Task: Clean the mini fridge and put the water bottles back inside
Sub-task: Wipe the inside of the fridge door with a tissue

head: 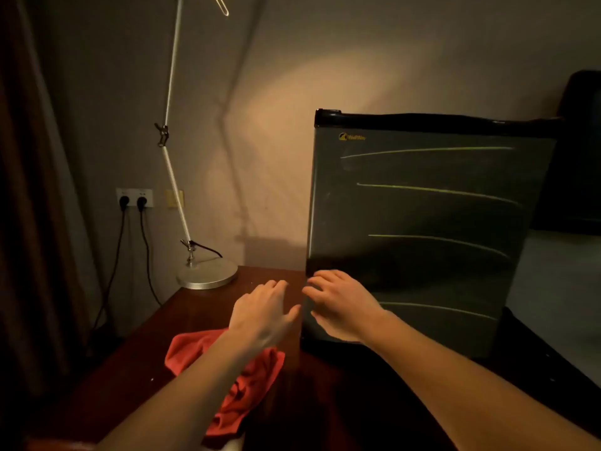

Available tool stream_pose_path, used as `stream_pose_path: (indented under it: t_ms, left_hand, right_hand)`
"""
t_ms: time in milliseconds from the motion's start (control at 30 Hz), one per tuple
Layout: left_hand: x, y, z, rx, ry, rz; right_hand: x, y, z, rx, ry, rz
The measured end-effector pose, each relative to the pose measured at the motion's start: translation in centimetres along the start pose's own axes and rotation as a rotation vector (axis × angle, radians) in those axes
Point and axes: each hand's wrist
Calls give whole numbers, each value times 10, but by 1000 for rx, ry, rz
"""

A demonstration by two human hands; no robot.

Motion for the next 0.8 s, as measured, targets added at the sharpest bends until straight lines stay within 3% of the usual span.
stream_pose_path:
  t_ms: [133,400,800]
  left_hand:
    - [13,-13,-15,-25,-5,-9]
    - [33,-43,-39,-68,-13,9]
    - [25,-49,-39,-67,14,-35]
  right_hand:
    - [34,-4,-7,-251,179,-37]
    - [65,-28,-15,-640,188,-212]
    - [63,-37,-15,-573,179,-179]
Point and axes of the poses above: each hand's wrist, its own x-axis towards the middle knuckle, its own y-axis out of the back of the hand, z = x × y, and after that the axes turned 2 degrees about z, right-handed
